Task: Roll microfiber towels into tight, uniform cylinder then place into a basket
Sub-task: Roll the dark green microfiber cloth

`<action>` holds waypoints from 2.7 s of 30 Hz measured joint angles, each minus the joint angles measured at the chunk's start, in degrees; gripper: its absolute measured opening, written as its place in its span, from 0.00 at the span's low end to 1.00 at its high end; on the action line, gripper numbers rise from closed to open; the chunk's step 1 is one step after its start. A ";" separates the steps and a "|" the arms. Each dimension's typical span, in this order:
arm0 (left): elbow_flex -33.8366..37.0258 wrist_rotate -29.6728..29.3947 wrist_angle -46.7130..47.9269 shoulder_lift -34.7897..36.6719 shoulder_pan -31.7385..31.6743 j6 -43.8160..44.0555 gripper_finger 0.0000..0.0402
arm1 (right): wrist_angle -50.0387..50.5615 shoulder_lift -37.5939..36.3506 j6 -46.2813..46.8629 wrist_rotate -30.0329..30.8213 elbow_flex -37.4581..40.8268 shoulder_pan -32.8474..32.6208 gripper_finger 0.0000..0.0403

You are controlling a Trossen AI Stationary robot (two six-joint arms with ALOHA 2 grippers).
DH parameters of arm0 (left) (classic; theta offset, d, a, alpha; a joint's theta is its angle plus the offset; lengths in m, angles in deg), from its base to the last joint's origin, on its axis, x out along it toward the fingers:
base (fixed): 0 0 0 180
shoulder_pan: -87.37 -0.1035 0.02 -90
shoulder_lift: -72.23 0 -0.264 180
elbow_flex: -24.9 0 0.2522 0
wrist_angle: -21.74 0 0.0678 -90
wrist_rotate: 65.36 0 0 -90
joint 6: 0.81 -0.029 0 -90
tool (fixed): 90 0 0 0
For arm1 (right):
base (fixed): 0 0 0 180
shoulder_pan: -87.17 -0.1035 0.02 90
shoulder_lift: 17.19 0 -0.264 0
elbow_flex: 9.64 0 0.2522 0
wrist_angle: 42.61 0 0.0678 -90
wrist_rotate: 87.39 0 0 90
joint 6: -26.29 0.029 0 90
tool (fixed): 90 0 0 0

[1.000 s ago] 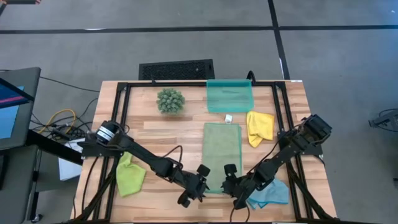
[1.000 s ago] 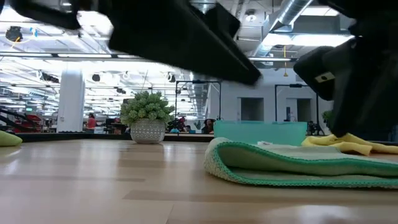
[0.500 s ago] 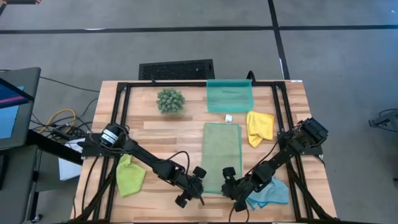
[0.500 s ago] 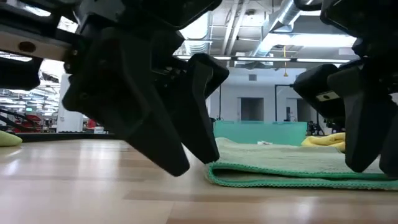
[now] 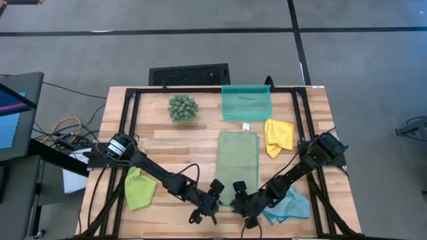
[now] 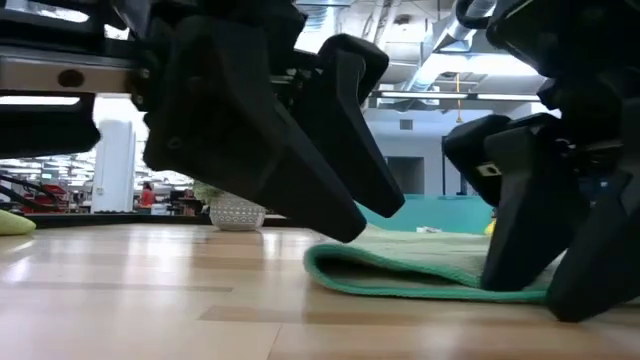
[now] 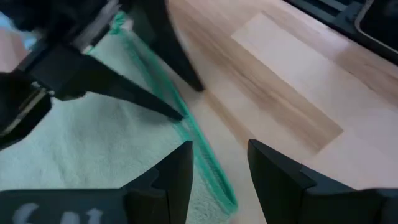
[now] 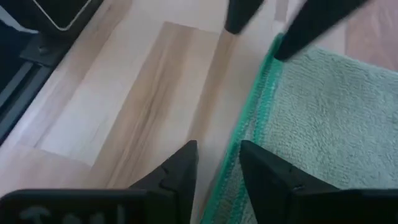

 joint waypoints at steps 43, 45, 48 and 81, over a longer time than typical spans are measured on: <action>-0.02 3.69 -5.82 -4.63 -5.91 6.99 0.36 | 11.46 -6.71 -0.29 3.43 -1.33 -2.74 0.05; 0.00 4.11 -5.13 -4.45 -5.68 6.14 0.36 | 11.81 -8.30 -0.20 3.36 -0.57 -2.79 0.02; 0.00 3.22 -4.83 -4.29 -5.14 6.01 0.36 | 10.04 -9.30 1.55 3.16 1.69 -1.81 0.02; 0.07 -2.85 -2.89 -2.78 -1.25 6.65 0.41 | 4.89 -11.11 18.73 0.90 6.58 3.05 0.03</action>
